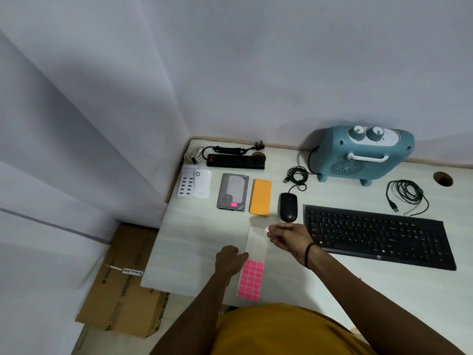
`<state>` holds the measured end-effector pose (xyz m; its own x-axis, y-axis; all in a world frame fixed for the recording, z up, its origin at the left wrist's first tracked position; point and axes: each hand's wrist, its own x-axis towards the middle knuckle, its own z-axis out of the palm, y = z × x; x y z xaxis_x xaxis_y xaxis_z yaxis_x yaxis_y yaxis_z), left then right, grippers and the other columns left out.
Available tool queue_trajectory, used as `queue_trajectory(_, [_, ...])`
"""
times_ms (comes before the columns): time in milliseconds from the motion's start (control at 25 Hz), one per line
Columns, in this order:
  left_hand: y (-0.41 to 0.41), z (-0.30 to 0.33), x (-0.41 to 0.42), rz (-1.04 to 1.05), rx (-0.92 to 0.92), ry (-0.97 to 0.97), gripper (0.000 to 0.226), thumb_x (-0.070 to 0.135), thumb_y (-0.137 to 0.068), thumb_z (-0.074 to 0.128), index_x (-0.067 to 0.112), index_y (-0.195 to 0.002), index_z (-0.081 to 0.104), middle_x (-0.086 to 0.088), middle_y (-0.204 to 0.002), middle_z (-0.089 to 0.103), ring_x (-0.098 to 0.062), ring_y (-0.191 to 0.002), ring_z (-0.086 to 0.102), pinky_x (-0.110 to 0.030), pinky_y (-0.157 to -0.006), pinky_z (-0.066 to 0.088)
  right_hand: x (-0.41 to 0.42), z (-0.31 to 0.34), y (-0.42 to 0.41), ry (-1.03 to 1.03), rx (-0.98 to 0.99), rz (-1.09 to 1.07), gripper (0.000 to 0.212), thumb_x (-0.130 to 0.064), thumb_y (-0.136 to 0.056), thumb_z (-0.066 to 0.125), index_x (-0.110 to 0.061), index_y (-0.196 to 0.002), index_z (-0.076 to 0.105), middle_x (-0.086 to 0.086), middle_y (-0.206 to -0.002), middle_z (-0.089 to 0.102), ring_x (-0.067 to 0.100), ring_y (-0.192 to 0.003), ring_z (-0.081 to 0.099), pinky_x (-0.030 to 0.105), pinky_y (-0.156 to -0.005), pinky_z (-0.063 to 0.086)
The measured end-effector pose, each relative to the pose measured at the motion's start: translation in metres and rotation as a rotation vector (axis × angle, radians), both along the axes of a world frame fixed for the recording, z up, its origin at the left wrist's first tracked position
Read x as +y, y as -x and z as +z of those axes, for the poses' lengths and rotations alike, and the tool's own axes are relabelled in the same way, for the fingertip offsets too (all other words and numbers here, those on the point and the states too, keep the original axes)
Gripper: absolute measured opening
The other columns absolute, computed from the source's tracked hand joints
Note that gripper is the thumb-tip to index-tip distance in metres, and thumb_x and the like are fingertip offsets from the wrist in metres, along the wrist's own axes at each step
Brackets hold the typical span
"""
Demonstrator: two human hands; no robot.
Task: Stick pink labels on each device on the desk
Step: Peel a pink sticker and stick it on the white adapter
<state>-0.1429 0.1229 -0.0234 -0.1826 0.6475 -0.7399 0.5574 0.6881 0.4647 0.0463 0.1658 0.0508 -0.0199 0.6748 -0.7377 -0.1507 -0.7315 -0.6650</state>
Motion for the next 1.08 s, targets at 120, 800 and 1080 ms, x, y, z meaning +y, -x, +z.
queue_trajectory(120, [0.023,0.01,0.017,0.086,-0.009,-0.036,0.044,0.042,-0.087,0.072,0.012,-0.12,0.071,-0.007,-0.12,0.071,-0.026,-0.111,0.066,-0.039,-0.094,0.056,0.009,0.005,0.01,0.006,0.007,0.087,0.009,-0.006,-0.086,0.073,-0.001,-0.094,0.075,0.013,-0.082,0.074,0.015,-0.071,0.069,0.017,-0.062,0.055])
queue_trajectory(800, [0.14,0.044,0.212,0.107,0.46,-0.317,0.079,0.046,-0.078,0.077,0.013,-0.14,0.041,-0.014,-0.136,0.049,-0.035,-0.125,0.051,-0.051,-0.091,0.051,0.087,0.015,0.077,-0.017,0.046,0.147,0.024,-0.005,-0.086,0.073,0.009,-0.105,0.069,0.019,-0.093,0.074,0.019,-0.077,0.071,0.02,-0.068,0.058])
queue_trajectory(1080, [0.14,0.016,0.251,0.076,0.446,-0.301,0.082,0.047,-0.079,0.078,0.014,-0.141,0.035,-0.017,-0.133,0.055,-0.039,-0.121,0.055,-0.052,-0.092,0.05,0.117,0.013,0.089,0.025,-0.017,0.161,0.025,-0.009,-0.088,0.072,0.008,-0.107,0.07,0.015,-0.088,0.074,0.016,-0.067,0.065,0.018,-0.06,0.054])
